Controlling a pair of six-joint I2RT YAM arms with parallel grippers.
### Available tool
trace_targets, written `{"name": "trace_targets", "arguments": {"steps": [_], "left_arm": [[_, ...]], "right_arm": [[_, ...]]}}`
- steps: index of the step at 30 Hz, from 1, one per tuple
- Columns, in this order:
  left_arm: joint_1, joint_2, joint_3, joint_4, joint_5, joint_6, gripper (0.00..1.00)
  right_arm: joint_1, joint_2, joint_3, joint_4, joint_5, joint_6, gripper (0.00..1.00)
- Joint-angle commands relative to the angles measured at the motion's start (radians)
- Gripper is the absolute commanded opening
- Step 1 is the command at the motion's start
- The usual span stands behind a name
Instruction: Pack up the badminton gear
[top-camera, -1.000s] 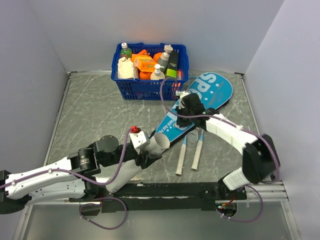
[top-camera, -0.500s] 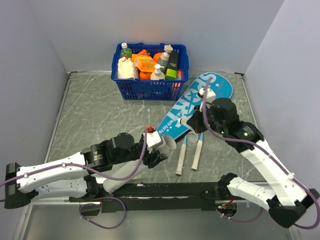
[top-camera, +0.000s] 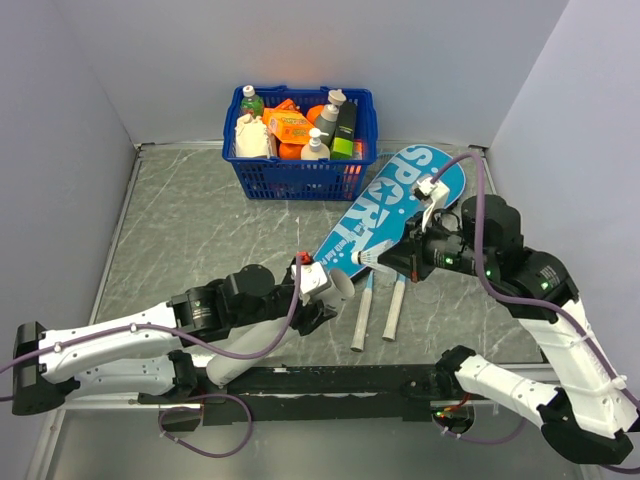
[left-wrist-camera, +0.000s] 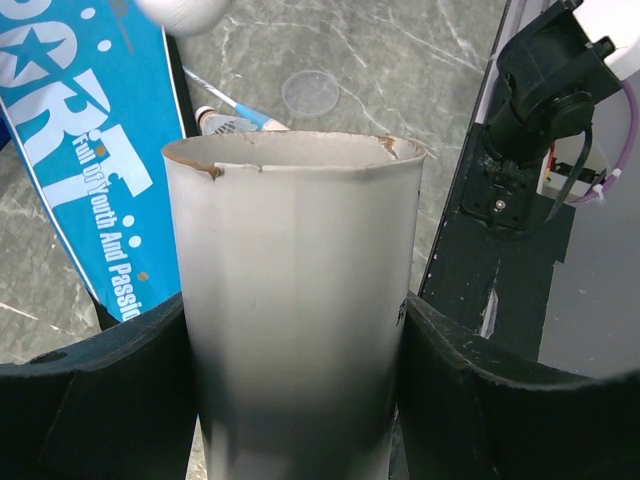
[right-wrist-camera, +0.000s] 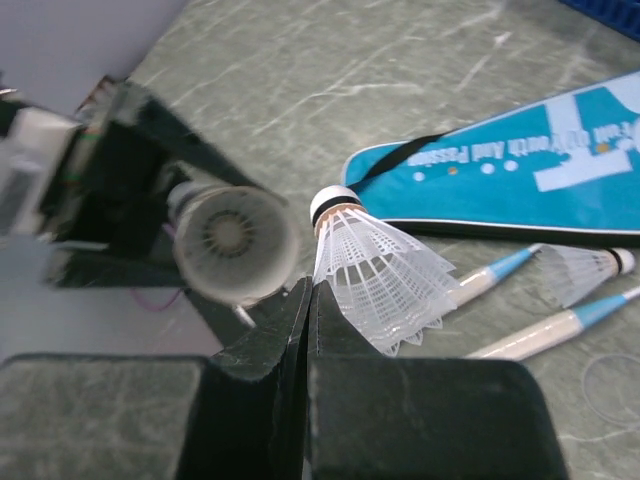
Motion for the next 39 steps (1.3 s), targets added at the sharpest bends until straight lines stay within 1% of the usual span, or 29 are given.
{"name": "trace_targets", "arguments": {"steps": [1, 7, 9, 14, 21, 27, 31, 35, 39], "left_arm": [[-0.006, 0.03, 0.015, -0.114, -0.024, 0.104, 0.01], [-0.017, 0.031, 0.013, -0.111, -0.05, 0.102, 0.01], [-0.019, 0.027, 0.013, -0.111, -0.057, 0.104, 0.01], [-0.025, 0.008, 0.013, -0.111, -0.062, 0.102, 0.01], [-0.032, -0.002, 0.019, -0.112, -0.051, 0.098, 0.01], [-0.038, -0.021, 0.019, -0.102, -0.031, 0.087, 0.01], [-0.042, -0.019, 0.027, -0.1, -0.008, 0.082, 0.01], [-0.048, -0.033, 0.028, -0.094, 0.005, 0.078, 0.02], [-0.051, -0.059, 0.024, -0.085, 0.002, 0.078, 0.02]], "right_arm": [[0.007, 0.013, 0.092, -0.105, -0.104, -0.041, 0.0], [0.01, 0.025, 0.137, -0.181, -0.173, -0.08, 0.0], [0.023, 0.033, 0.144, -0.204, -0.168, -0.087, 0.0], [0.046, 0.044, 0.131, -0.193, -0.186, -0.089, 0.0], [0.085, 0.099, 0.127, -0.149, -0.199, -0.074, 0.0], [0.101, 0.149, 0.1, -0.08, -0.234, -0.072, 0.0], [0.102, 0.169, 0.026, 0.037, -0.353, -0.058, 0.0], [0.105, 0.2, -0.047, 0.153, -0.415, -0.023, 0.0], [0.127, 0.231, -0.09, 0.224, -0.444, 0.015, 0.0]]}}
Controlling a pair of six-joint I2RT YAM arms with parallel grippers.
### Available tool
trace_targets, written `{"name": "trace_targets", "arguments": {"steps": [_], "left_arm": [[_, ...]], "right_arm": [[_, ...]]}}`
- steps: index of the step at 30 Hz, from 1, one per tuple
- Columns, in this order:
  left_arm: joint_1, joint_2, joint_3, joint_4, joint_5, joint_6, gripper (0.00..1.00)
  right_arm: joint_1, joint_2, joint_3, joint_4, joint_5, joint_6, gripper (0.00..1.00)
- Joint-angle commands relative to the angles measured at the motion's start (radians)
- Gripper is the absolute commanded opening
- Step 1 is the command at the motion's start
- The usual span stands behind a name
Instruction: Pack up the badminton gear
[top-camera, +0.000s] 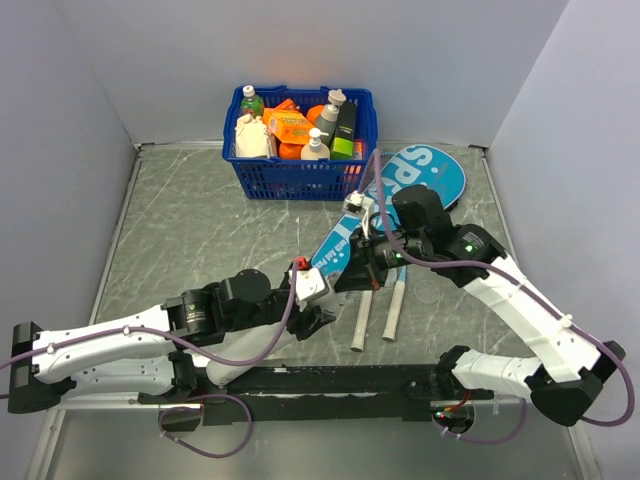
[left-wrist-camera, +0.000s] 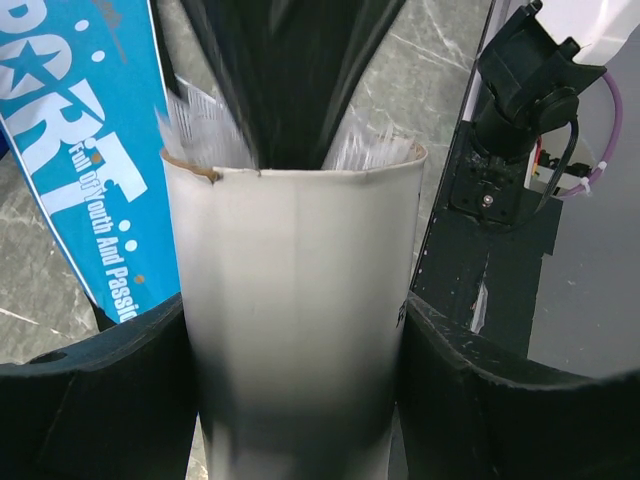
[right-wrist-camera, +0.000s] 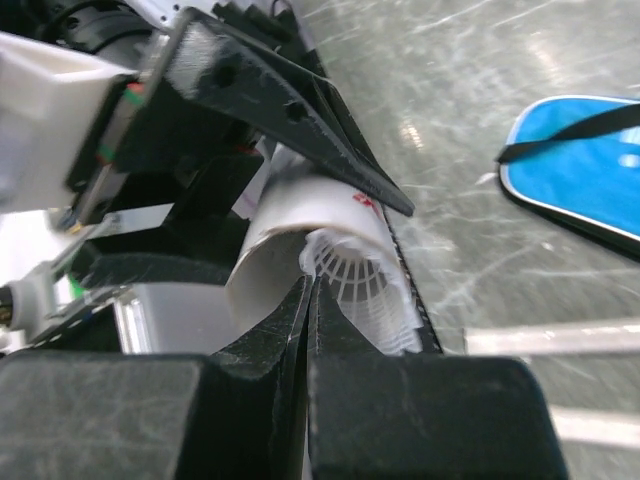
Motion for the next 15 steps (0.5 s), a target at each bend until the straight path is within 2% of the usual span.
{"name": "trace_targets", "arguments": {"steps": [1, 10, 15], "left_arm": [[-0.009, -0.043, 0.016, -0.063, 0.023, 0.067, 0.02], [-0.01, -0.078, 0.017, -0.042, 0.025, 0.061, 0.02], [-0.01, -0.091, 0.012, -0.034, 0.017, 0.058, 0.03]], "right_arm": [[0.032, 0.024, -0.037, 0.151, -0.07, 0.045, 0.0], [0.14, 0.091, -0.144, 0.303, -0.074, 0.137, 0.0], [0.163, 0.09, -0.138, 0.297, -0.039, 0.145, 0.0]]}}
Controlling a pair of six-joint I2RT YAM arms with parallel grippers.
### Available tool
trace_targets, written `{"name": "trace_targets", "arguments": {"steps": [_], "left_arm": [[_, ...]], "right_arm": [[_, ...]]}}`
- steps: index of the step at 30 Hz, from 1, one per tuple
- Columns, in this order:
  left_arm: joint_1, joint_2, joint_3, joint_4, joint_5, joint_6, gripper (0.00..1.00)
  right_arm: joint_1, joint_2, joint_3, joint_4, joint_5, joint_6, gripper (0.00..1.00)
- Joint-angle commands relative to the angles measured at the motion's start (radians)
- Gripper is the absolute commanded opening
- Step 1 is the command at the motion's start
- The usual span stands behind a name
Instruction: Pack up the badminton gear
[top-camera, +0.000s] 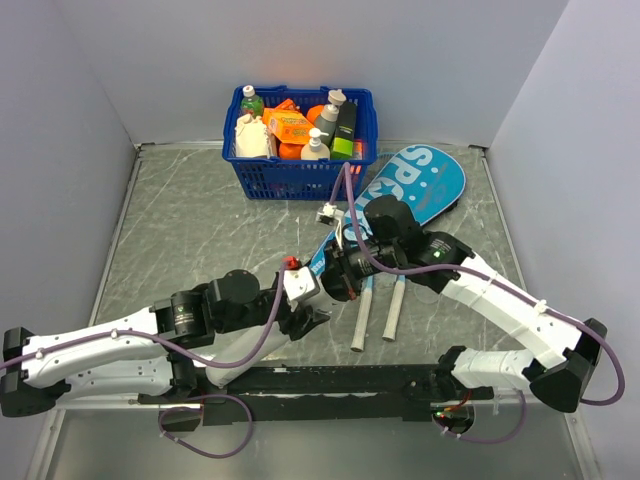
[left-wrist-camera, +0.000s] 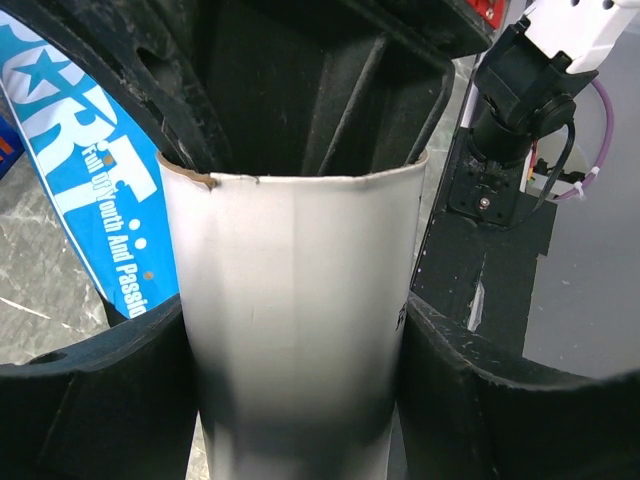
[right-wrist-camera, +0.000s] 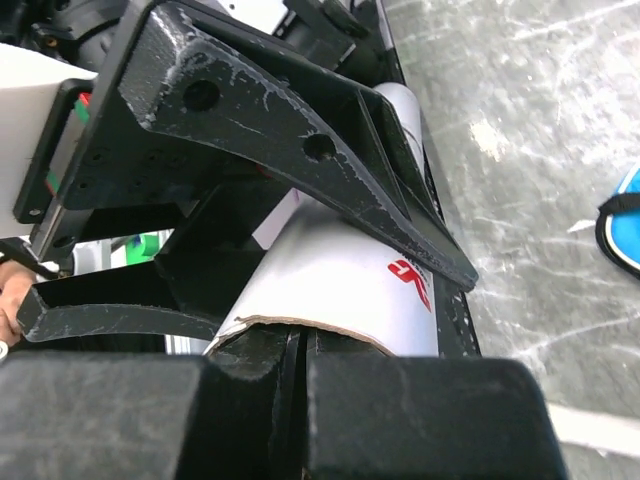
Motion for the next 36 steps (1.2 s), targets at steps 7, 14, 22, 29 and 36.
{"name": "trace_targets", "arguments": {"steps": [7, 14, 22, 29, 36], "left_arm": [[-0.008, -0.032, 0.012, 0.001, 0.023, 0.06, 0.03], [-0.008, -0.01, 0.017, -0.006, 0.022, 0.06, 0.03], [-0.008, -0.002, 0.017, -0.008, 0.017, 0.058, 0.03], [-0.008, -0.013, 0.026, -0.022, -0.02, 0.048, 0.04], [-0.01, -0.022, 0.044, -0.043, -0.009, 0.035, 0.03]], "right_arm": [[-0.005, -0.056, 0.094, -0.081, 0.212, 0.0, 0.48], [-0.232, -0.142, 0.159, -0.104, 0.304, 0.061, 0.56], [-0.362, -0.107, 0.09, -0.15, 0.64, 0.224, 0.63], [-0.365, 0.006, -0.121, -0.104, 0.765, 0.431, 0.65], [-0.364, 0.036, -0.287, -0.028, 0.826, 0.659, 0.72]]}}
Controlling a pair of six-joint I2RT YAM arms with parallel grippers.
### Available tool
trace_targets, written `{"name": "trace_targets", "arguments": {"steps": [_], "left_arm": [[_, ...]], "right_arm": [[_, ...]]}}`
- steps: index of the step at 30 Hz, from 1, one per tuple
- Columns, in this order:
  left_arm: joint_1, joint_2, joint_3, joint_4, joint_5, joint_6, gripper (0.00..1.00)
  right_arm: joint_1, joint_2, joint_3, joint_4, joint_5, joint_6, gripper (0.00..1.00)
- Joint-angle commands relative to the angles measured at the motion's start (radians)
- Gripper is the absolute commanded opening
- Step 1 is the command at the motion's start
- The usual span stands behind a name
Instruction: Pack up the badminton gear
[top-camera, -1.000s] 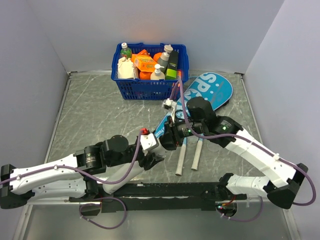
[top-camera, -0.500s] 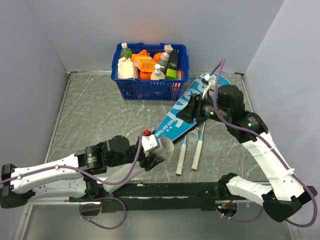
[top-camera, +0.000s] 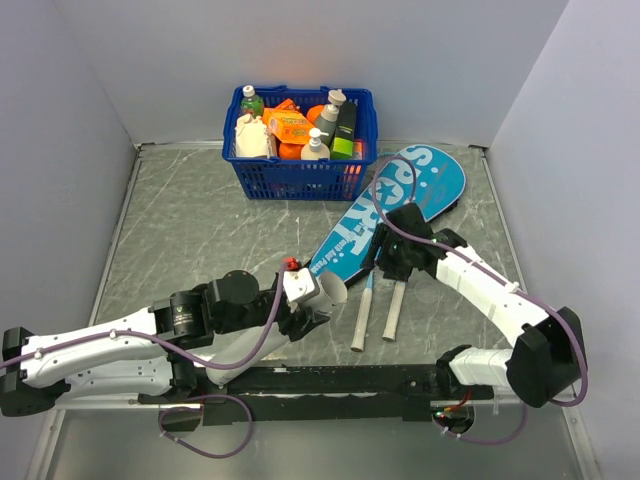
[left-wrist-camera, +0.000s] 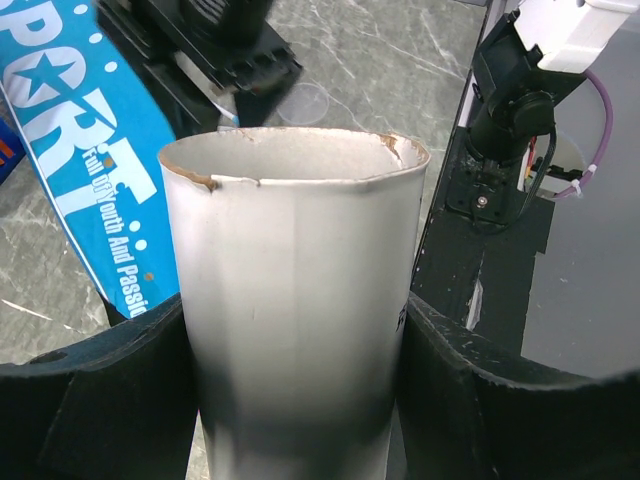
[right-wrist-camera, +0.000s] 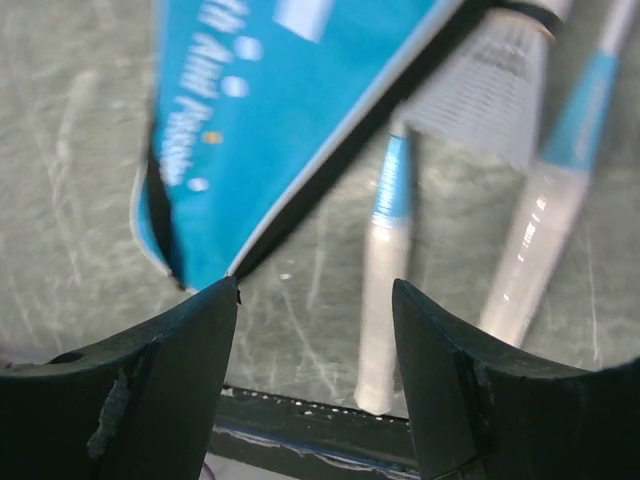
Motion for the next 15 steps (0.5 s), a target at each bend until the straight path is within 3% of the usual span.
{"name": "trace_targets", "arguments": {"steps": [1, 15], "left_arm": [[-0.004, -0.023, 0.04, -0.031, -0.002, 0.031, 0.03], [-0.003, -0.06, 0.025, -0.013, 0.026, 0.0, 0.02]], "right_arm": [[-0.003, -0.042, -0.061, 0.083, 0.081, 0.202, 0.73], [-0.005, 0.115, -0.091, 0.163, 0.178, 0.386, 0.74]]}}
